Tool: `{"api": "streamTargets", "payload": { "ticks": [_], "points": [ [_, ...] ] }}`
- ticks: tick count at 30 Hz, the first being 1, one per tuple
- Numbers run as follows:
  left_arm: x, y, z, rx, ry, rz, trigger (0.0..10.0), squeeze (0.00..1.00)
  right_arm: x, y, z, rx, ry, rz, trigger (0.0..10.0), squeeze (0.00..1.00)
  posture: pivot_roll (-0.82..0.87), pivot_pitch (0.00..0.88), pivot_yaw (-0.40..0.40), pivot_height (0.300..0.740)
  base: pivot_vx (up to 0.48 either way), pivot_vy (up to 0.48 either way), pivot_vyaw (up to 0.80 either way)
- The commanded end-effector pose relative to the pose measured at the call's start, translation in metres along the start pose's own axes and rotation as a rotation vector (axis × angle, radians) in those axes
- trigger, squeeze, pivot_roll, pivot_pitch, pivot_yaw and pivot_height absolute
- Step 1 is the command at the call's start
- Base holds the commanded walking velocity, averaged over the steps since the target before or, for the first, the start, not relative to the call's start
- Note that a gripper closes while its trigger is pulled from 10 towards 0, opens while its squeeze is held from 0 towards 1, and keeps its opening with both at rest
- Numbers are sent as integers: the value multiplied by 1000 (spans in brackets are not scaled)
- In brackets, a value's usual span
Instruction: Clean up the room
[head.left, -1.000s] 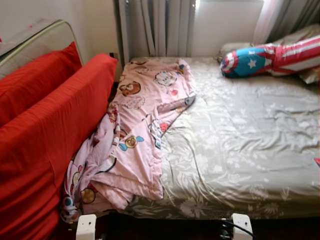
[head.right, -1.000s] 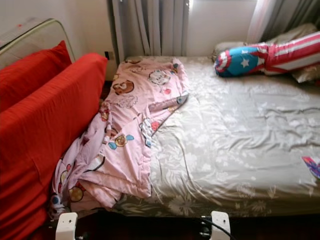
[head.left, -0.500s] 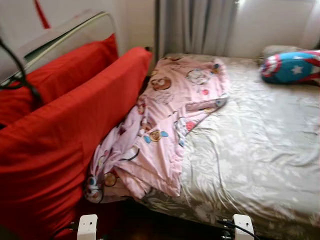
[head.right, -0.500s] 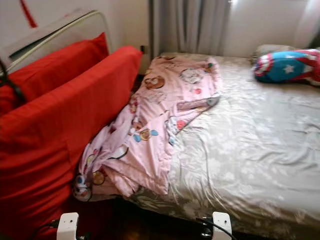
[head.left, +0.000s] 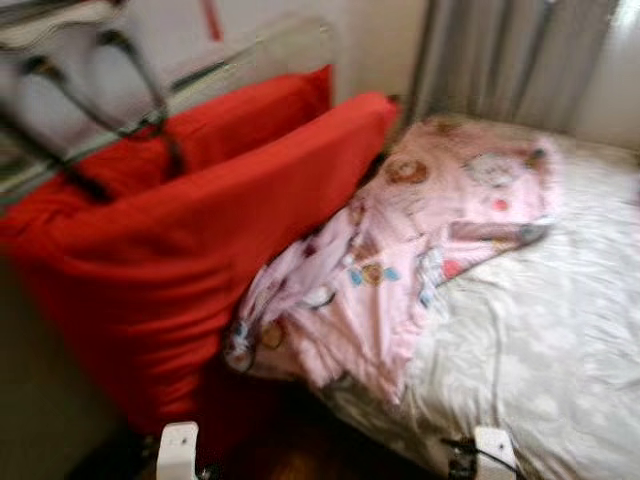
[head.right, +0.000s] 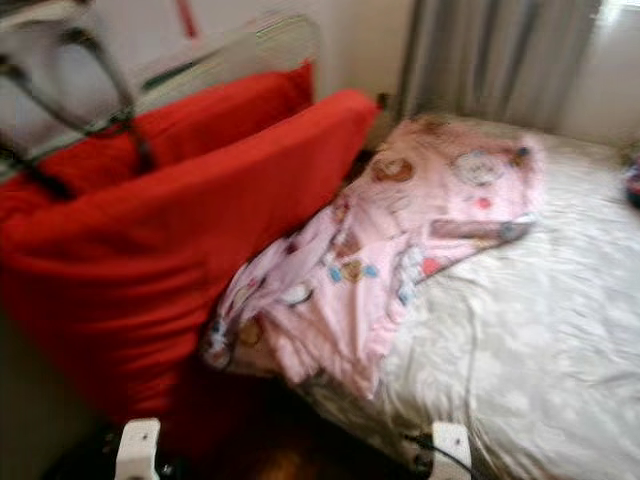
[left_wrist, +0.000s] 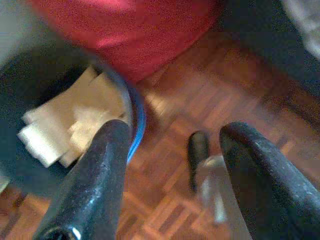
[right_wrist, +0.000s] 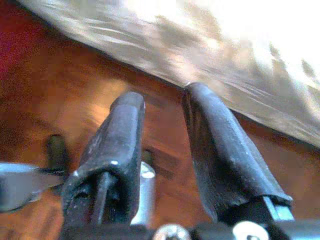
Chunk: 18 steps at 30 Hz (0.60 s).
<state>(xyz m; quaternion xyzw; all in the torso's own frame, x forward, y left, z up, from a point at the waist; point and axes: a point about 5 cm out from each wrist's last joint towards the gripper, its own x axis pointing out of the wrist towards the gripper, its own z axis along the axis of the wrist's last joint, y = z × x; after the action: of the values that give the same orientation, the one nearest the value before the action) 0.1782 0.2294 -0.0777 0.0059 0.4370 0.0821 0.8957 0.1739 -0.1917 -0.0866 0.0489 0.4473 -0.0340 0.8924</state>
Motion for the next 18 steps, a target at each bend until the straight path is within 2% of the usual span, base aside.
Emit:
{"api": "streamTargets", "payload": {
  "ticks": [1,4,7,18],
  "points": [
    [0,-4,0,3,4,-12,10000,0,-2,-7,-3,0,11,-21,10000,0,-129,0,13,740,0,0,800],
    [0,-5,-1,-3,4,-12,10000,0,-2,-8,-3,0,11,-23,10000,0,-129,0,12,740,0,0,800],
    [0,-5,-1,-11,4,-13,10000,0,-2,-8,-3,28,2,-34,10000,0,-131,0,10,740,0,0,0],
    [0,-8,-1,-25,4,-21,10000,0,-2,-11,-2,8,5,-38,10000,0,-129,0,0,740,0,0,0]
  ]
}}
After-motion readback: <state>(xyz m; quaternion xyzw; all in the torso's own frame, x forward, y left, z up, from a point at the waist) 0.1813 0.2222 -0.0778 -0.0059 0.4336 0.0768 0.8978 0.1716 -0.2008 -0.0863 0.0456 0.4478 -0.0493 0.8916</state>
